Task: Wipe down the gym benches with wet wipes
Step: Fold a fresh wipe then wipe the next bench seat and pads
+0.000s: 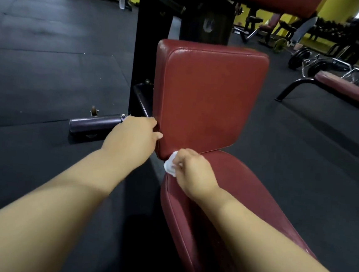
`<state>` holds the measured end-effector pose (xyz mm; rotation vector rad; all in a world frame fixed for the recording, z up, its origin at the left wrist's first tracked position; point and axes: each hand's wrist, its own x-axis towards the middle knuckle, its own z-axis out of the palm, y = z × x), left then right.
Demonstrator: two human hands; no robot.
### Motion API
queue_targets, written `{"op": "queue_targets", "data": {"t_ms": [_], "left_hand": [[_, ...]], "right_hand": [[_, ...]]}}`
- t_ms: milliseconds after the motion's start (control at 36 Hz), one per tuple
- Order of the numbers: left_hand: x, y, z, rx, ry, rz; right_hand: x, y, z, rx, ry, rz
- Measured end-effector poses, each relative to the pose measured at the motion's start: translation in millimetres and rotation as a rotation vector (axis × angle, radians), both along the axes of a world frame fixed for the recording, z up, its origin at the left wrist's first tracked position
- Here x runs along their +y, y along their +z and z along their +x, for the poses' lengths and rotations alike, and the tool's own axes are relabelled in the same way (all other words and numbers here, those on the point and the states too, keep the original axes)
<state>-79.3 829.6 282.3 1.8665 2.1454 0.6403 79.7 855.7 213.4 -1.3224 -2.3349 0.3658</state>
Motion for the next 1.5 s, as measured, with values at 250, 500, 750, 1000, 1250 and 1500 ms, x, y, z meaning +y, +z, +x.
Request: {"op": "queue_targets", "data": {"t_ms": [250,500,750,1000,1250,1500], "left_hand": [[-11,44,-19,0.228,-0.176,-0.151],[-1,106,-21,0.269,-0.214,-0.209],[-5,190,-25,0.32,-0.264,-0.3],[-32,296,-28,0.276,-0.255,-0.434],[-67,385,-48,0.191,-0.151,-0.556],[-68,427,-85,0.161,-0.071,-0.556]], "right_hand": [[14,64,23,-0.282,-0.076,-0.173],[38,144,42,-0.289,-0.209,-0.129],[41,234,36,-0.277,-0.201,-0.14],[12,333,42,-0.237,-0.163,-0.163],[-14,427,35,-0.169,-0.188,-0.266],[-12,468,-12,-0.051,-0.19,-0.289]]}}
